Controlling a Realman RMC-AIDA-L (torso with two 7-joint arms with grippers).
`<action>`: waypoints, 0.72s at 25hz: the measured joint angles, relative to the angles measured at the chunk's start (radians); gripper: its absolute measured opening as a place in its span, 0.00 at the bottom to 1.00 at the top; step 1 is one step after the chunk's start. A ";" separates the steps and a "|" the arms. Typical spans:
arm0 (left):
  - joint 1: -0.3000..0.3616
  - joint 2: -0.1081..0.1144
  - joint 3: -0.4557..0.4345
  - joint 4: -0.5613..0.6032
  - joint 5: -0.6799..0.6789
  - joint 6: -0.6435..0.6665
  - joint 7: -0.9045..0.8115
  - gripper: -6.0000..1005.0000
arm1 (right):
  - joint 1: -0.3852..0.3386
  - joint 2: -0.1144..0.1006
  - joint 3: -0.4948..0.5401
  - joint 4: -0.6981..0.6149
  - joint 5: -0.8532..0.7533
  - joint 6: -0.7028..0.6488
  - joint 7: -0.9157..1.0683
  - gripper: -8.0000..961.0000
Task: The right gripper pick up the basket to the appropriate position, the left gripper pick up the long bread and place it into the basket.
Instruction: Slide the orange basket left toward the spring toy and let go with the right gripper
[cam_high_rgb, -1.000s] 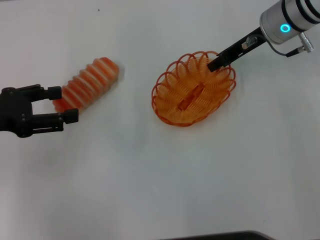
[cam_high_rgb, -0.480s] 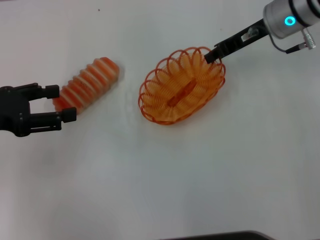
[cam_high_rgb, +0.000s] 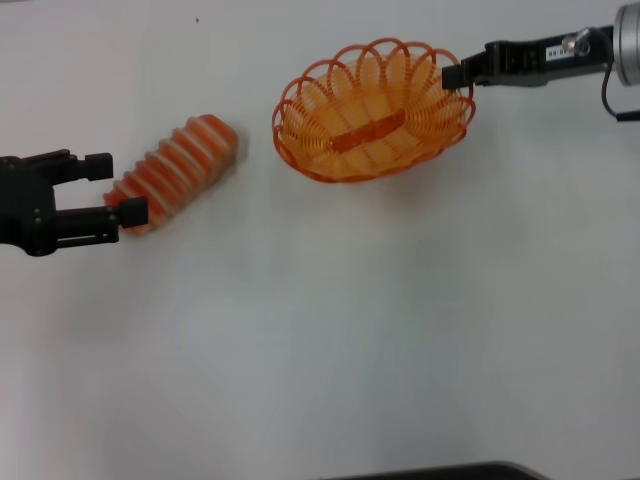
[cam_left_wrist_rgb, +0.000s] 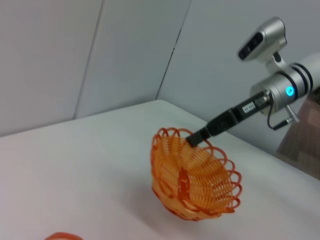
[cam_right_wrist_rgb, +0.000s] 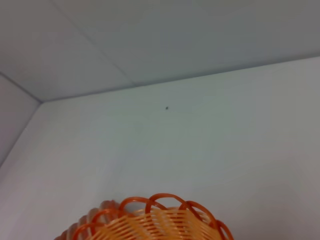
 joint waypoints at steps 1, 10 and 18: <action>-0.004 0.000 -0.005 0.000 0.000 0.000 0.000 0.84 | -0.010 0.008 0.009 0.006 0.003 0.009 0.000 0.07; -0.026 0.001 -0.014 -0.001 0.005 -0.002 0.001 0.84 | -0.061 0.081 0.042 0.030 0.007 0.091 -0.003 0.07; -0.028 0.002 -0.014 -0.001 0.006 -0.010 0.001 0.84 | -0.065 0.090 0.043 0.073 0.014 0.138 -0.014 0.15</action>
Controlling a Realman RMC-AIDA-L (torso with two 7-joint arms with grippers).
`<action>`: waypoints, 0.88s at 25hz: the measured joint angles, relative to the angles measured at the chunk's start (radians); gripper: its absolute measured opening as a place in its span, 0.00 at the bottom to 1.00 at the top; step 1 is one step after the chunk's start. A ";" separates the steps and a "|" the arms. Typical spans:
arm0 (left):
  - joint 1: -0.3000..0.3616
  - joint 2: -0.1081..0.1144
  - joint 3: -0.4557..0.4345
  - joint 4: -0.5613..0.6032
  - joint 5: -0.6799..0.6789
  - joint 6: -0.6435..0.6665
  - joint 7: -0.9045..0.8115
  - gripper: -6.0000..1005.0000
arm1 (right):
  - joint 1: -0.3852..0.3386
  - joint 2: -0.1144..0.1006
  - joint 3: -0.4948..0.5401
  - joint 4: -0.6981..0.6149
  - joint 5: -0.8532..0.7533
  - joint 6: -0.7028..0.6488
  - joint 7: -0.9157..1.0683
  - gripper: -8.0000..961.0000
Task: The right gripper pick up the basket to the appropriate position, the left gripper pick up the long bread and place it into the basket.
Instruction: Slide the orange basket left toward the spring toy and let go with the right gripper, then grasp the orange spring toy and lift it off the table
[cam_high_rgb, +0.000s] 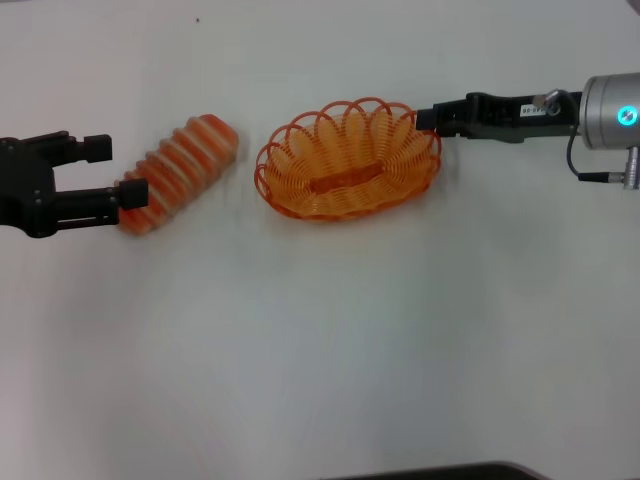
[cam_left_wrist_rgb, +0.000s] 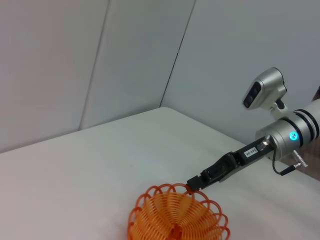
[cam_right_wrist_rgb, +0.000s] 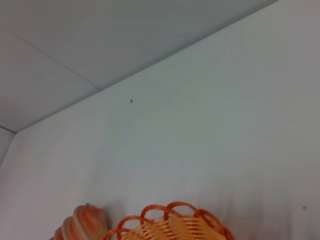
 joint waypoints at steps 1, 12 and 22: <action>0.000 0.000 0.000 0.000 0.000 -0.001 0.000 0.84 | -0.001 -0.002 0.001 -0.005 0.005 0.000 -0.002 0.18; -0.006 -0.008 0.003 0.001 0.000 -0.022 -0.020 0.84 | -0.075 -0.044 0.025 -0.212 0.229 -0.284 -0.412 0.72; -0.062 -0.035 0.143 0.116 0.204 -0.191 -0.274 0.84 | -0.139 -0.045 -0.008 -0.282 0.117 -0.512 -0.782 0.75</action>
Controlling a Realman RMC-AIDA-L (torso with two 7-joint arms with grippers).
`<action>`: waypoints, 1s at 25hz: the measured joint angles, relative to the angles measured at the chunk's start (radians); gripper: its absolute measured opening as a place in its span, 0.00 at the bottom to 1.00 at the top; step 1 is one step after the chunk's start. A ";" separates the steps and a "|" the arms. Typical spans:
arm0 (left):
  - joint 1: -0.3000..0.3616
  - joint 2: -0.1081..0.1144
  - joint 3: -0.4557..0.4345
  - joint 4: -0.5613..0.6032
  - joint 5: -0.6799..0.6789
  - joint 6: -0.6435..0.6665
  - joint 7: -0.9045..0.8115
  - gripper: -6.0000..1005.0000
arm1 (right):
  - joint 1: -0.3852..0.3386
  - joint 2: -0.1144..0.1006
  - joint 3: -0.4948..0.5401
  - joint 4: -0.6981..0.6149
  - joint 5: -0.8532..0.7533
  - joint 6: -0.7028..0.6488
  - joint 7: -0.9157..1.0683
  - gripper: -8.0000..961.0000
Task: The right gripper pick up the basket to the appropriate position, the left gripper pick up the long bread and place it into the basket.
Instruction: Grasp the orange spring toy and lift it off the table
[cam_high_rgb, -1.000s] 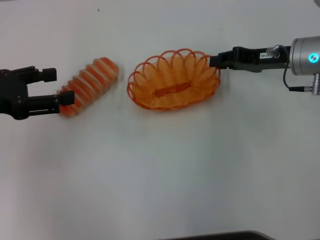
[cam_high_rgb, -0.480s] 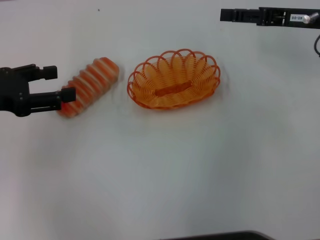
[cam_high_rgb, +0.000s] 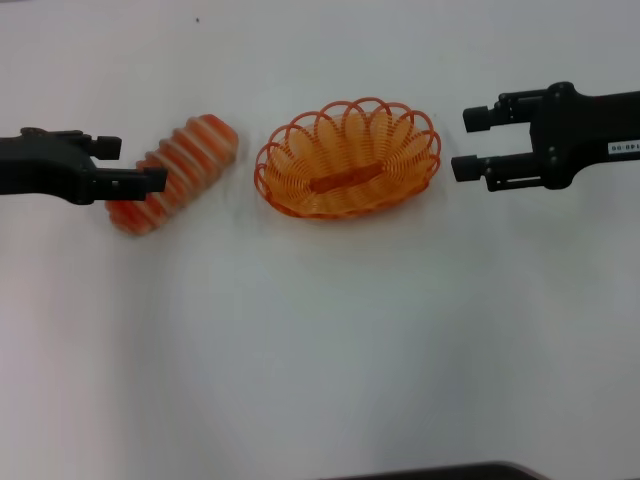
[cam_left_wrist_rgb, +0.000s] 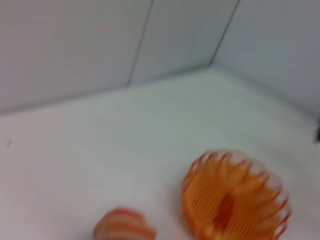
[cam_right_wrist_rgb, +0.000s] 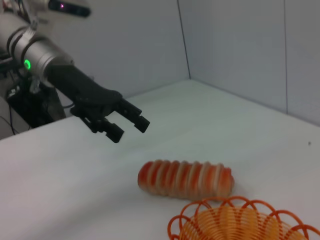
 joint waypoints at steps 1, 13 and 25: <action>-0.010 -0.011 0.037 0.031 0.055 -0.032 -0.042 0.84 | 0.000 0.002 0.000 0.003 -0.008 0.003 -0.001 0.75; -0.042 -0.021 0.345 -0.008 0.132 -0.352 -0.141 0.81 | 0.001 0.030 -0.007 0.027 -0.020 0.045 -0.004 0.75; -0.047 -0.022 0.427 -0.108 0.217 -0.512 -0.135 0.76 | 0.010 0.040 -0.007 0.043 -0.020 0.045 0.000 0.75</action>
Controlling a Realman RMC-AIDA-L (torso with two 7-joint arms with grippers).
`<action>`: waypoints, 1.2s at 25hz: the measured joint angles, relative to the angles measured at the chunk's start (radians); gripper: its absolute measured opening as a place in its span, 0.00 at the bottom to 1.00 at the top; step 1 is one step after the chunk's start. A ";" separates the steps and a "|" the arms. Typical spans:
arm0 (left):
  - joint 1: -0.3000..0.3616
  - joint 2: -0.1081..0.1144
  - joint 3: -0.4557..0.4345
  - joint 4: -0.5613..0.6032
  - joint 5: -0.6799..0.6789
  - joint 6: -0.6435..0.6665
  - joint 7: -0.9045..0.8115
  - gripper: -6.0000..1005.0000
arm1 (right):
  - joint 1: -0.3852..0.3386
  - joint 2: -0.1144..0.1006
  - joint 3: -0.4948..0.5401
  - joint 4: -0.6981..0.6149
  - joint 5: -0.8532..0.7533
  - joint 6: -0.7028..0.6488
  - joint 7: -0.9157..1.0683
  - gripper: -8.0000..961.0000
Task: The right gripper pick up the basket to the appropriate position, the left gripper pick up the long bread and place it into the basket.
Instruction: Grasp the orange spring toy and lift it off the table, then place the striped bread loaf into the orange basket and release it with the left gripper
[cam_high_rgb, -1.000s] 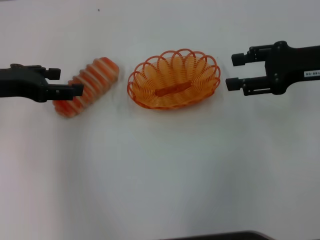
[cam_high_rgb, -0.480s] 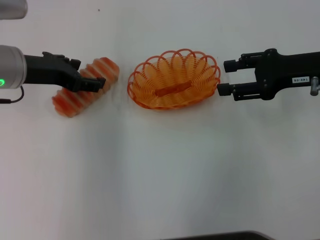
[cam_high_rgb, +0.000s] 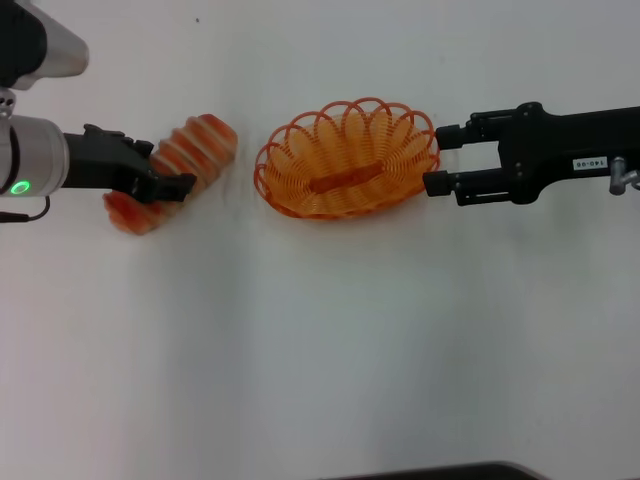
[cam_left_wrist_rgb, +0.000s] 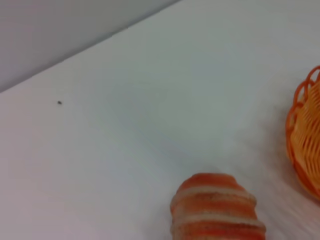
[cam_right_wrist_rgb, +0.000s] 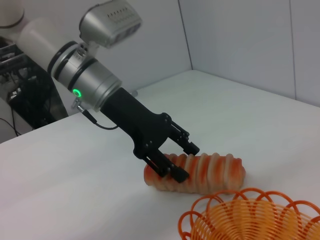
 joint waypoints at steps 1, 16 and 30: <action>0.002 -0.001 0.003 0.001 0.004 -0.006 0.000 0.75 | 0.001 0.000 0.000 0.000 0.000 0.000 0.000 0.75; 0.025 -0.002 -0.008 0.099 -0.025 0.013 -0.006 0.48 | 0.008 -0.012 0.026 0.000 0.002 0.011 0.007 0.75; -0.181 -0.003 0.014 0.026 -0.201 0.115 0.095 0.38 | -0.015 -0.052 0.058 0.000 0.002 -0.044 0.029 0.75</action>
